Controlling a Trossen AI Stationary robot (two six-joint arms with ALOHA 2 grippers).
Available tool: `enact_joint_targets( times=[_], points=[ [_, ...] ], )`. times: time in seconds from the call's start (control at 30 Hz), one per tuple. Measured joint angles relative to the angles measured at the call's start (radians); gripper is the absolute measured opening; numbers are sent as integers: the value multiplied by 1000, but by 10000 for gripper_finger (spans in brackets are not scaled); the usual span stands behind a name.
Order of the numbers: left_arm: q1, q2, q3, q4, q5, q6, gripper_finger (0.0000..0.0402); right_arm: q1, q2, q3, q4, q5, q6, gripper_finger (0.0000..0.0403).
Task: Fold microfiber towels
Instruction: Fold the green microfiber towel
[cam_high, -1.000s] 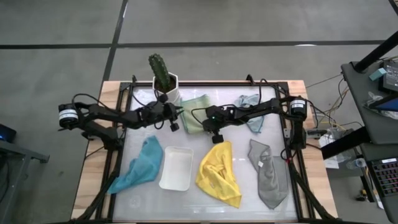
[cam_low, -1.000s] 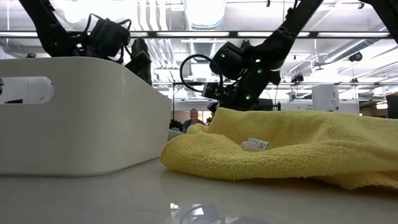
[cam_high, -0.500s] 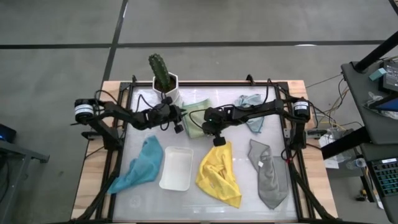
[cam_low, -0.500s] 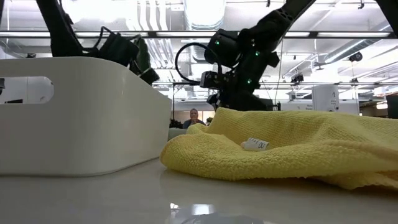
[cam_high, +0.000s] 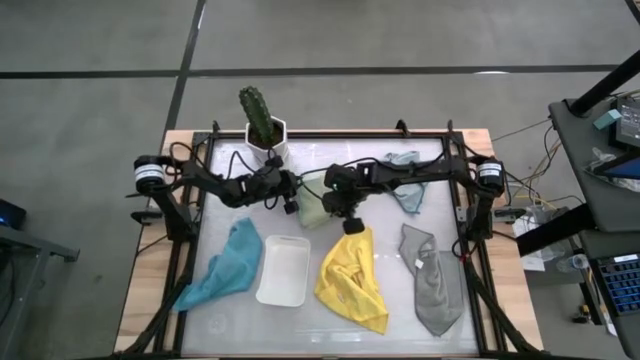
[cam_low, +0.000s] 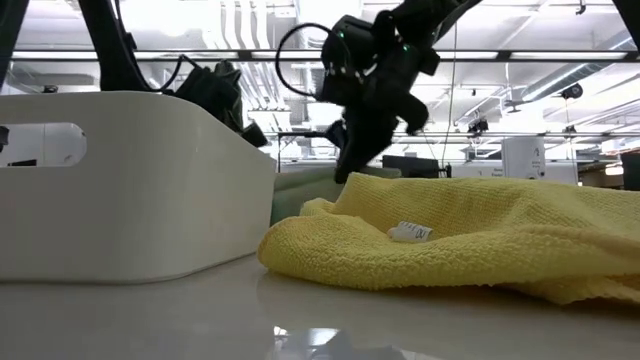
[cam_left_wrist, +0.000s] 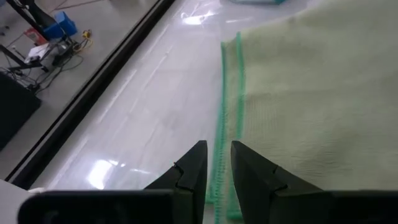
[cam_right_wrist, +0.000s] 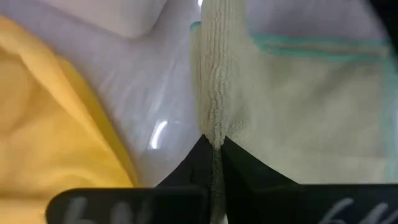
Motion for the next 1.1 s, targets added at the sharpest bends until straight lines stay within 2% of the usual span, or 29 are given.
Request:
enact_joint_targets(
  times=[0.33, 0.47, 0.7, 1.1],
  points=[
    [0, 69, 17, 0, 65, 21, 58, -64, 0, 70, -2, -1, 30, 9],
    [0, 70, 16, -2, 131, 23, 58, -99, 8, 76, 7, -2, 33, 9],
    [0, 66, 16, -6, 178, 24, 58, -151, 52, 77, 55, -3, 40, 9],
    [0, 66, 16, -7, 183, 22, 58, -217, 136, 76, 115, 5, 15, 9]
  ],
)
